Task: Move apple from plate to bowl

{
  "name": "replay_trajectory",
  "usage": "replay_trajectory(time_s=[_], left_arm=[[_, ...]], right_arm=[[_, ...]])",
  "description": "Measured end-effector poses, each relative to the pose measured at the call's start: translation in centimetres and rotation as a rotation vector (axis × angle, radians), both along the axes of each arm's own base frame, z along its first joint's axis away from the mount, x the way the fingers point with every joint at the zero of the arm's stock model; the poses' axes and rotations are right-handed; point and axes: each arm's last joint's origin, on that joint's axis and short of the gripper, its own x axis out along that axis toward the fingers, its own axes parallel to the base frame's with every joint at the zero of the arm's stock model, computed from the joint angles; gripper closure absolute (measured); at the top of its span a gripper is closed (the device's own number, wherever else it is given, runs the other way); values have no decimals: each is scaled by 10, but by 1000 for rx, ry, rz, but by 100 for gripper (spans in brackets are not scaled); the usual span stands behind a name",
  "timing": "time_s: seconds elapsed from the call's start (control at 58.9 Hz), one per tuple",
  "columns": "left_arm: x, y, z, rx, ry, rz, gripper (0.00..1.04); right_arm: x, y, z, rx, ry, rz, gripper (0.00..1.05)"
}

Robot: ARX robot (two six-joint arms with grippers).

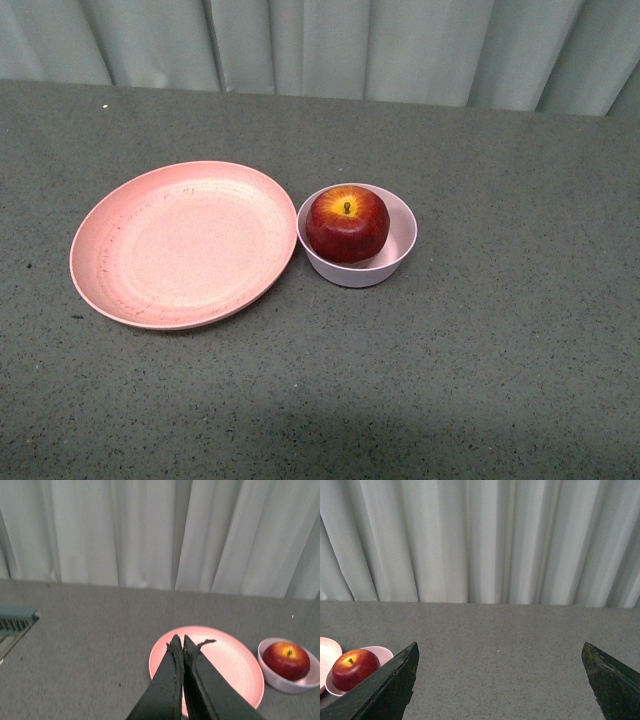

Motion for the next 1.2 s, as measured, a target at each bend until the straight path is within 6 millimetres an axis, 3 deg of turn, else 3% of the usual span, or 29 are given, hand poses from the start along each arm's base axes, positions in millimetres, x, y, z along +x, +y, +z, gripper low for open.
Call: replay_trajectory(time_s=[0.136, 0.238, 0.679, 1.205], left_arm=[[-1, 0, 1, 0, -12, 0, 101], [-1, 0, 1, 0, -12, 0, 76], [-1, 0, 1, 1, -12, 0, 5], [-1, 0, 1, 2, -12, 0, 7]], right_arm=[[0, 0, 0, 0, 0, 0, 9], [0, 0, 0, 0, 0, 0, 9], [0, 0, 0, 0, 0, 0, 9], [0, 0, 0, 0, 0, 0, 9]])
